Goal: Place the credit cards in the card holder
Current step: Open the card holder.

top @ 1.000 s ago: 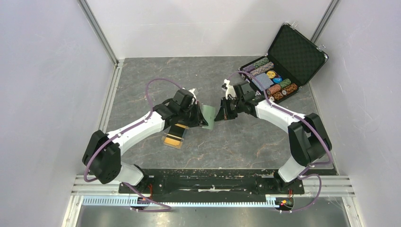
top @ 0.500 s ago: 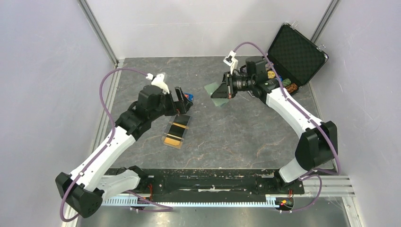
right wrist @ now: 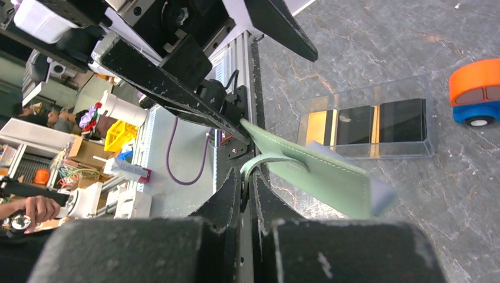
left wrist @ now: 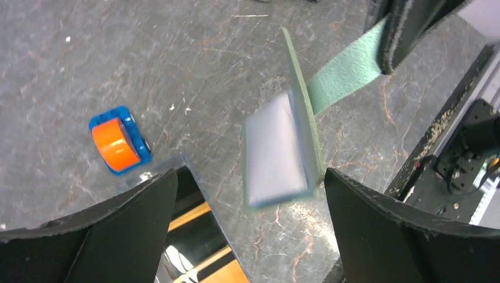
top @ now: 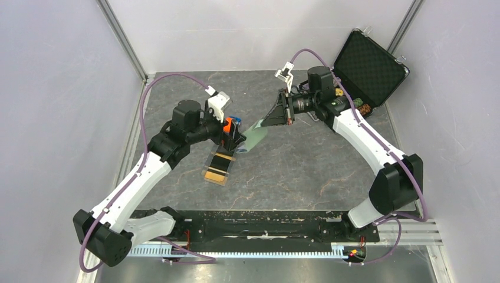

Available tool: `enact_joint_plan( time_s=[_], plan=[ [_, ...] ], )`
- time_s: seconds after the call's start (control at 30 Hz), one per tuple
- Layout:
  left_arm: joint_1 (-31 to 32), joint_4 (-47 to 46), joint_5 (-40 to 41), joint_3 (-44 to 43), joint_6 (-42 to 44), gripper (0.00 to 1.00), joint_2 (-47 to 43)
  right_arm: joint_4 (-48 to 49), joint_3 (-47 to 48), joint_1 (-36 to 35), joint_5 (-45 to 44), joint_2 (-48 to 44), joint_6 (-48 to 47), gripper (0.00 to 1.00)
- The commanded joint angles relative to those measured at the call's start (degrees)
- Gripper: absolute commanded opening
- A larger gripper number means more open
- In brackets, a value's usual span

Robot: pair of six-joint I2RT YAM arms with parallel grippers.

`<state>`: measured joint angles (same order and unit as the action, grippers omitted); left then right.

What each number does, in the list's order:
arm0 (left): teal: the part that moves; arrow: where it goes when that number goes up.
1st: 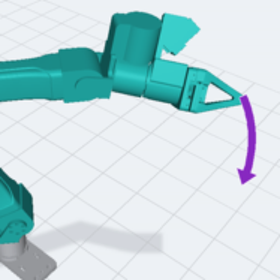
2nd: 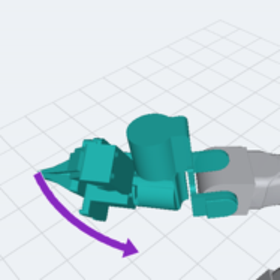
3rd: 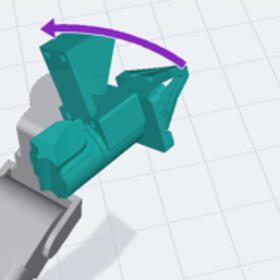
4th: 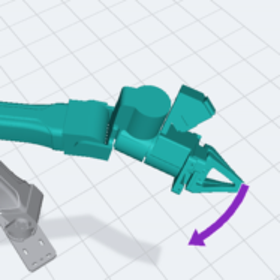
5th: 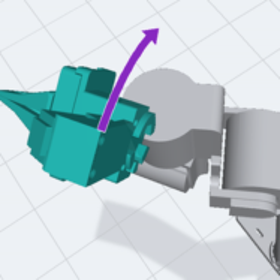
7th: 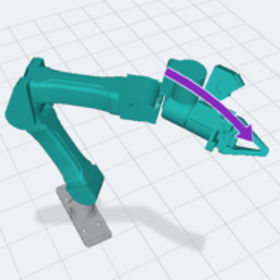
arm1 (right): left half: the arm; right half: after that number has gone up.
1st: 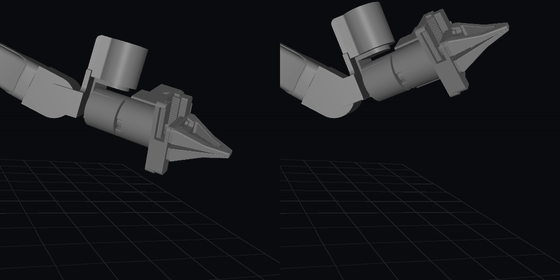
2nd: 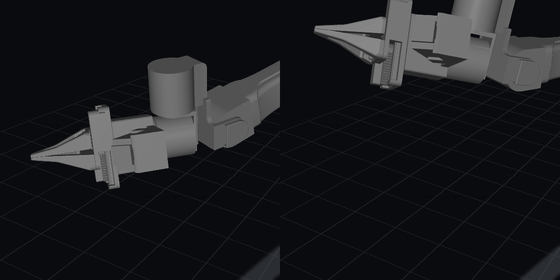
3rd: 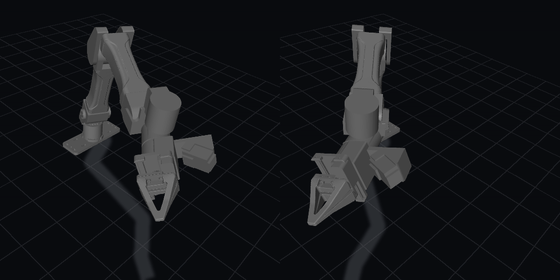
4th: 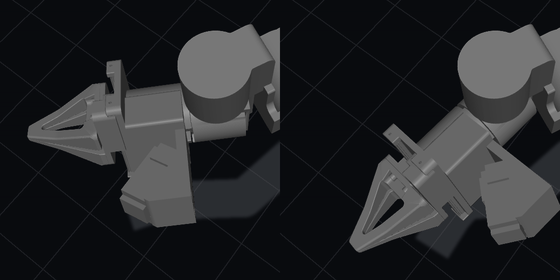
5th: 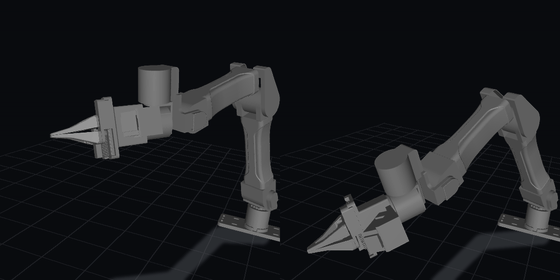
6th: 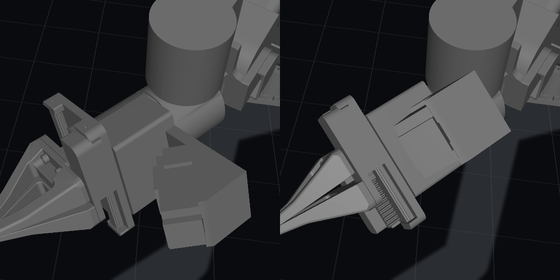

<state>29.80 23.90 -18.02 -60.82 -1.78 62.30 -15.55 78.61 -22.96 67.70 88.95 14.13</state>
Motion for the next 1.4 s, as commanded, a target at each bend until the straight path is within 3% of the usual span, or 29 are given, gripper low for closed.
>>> enact_joint_plan(
  time_s=[0.0,0.1,0.3,0.4,0.47,0.6,0.73,1.0,1.23,1.37],
  plan=[
    [-0.23,-4.21,-9.43,-0.22,11.53,1.00,0.18,6.77,-0.41,-0.53,5.28,-3.21,3.17,0.00],
    [-0.69,-4.94,-14.19,-0.96,11.96,1.00,1.19,10.96,-2.32,-0.70,5.45,-3.92,6.01,0.00],
    [-4.48,-7.87,-19.20,-0.38,11.13,1.00,0.69,29.70,-7.84,-0.97,9.10,-4.18,18.61,0.00],
    [-7.14,-7.46,-22.87,-0.37,11.66,1.00,2.26,44.87,-11.50,-0.99,10.50,-4.25,30.69,0.00],
    [-7.57,-6.45,-23.77,-0.78,13.56,1.00,3.54,67.53,-16.38,-1.03,10.78,-3.70,48.37,0.00],
    [-7.50,-11.13,-29.72,0.61,14.86,1.00,5.51,126.64,-14.28,-1.44,10.15,6.33,98.47,0.00],
    [-7.07,-19.22,-35.32,1.67,8.86,1.00,8.65,127.71,-13.15,-4.68,11.28,9.07,99.77,0.00],
    [-3.48,-25.15,-33.24,1.43,6.44,1.00,10.78,127.61,-12.12,-4.90,11.34,10.55,99.85,0.00],
    [-1.54,-26.23,-35.78,0.07,0.27,0.91,12.73,127.66,-11.81,-4.75,11.19,10.96,99.90,0.00],
    [-1.56,-26.19,-35.41,1.22,-1.69,0.94,11.14,127.57,-12.61,-4.31,11.22,11.23,100.08,0.00]
  ],
)
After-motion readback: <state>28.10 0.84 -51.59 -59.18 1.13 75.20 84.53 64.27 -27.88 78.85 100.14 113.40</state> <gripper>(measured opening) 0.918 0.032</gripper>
